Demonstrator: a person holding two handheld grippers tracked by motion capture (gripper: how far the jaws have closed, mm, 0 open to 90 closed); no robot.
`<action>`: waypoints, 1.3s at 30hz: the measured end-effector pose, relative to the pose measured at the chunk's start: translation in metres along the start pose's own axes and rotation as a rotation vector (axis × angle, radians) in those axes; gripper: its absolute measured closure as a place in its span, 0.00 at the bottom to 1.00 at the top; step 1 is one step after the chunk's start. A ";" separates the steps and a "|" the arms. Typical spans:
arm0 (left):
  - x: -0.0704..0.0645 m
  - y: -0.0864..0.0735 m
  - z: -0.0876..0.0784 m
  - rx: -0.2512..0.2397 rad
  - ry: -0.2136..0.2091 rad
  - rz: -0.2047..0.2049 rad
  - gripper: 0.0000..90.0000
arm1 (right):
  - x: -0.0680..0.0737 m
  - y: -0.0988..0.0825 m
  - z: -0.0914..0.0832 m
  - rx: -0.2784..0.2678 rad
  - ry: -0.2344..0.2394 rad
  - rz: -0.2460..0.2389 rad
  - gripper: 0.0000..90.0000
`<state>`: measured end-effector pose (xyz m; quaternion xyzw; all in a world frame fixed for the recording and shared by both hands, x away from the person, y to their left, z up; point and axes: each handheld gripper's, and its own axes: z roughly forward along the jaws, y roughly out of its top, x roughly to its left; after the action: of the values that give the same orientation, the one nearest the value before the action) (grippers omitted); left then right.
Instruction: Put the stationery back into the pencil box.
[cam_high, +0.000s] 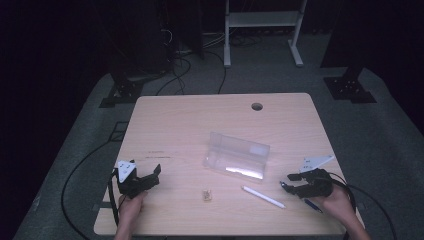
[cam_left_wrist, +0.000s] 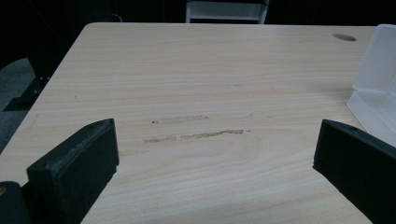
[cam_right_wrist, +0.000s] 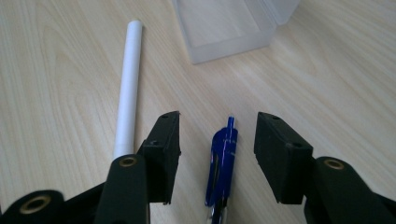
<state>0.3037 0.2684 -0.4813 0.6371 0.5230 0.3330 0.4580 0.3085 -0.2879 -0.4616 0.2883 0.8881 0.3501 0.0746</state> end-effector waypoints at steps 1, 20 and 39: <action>0.000 0.000 0.000 0.000 0.000 0.000 0.00 | 0.000 -0.002 -0.001 0.003 -0.003 0.001 0.56; 0.000 0.000 0.000 -0.001 -0.001 -0.002 0.00 | 0.006 -0.038 -0.013 0.019 -0.039 0.034 0.72; 0.000 0.000 0.000 0.000 -0.001 0.001 0.00 | 0.012 -0.054 -0.016 -0.013 -0.075 0.057 0.79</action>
<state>0.3034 0.2684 -0.4813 0.6373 0.5226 0.3328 0.4582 0.2684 -0.3218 -0.4850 0.3259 0.8738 0.3469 0.0996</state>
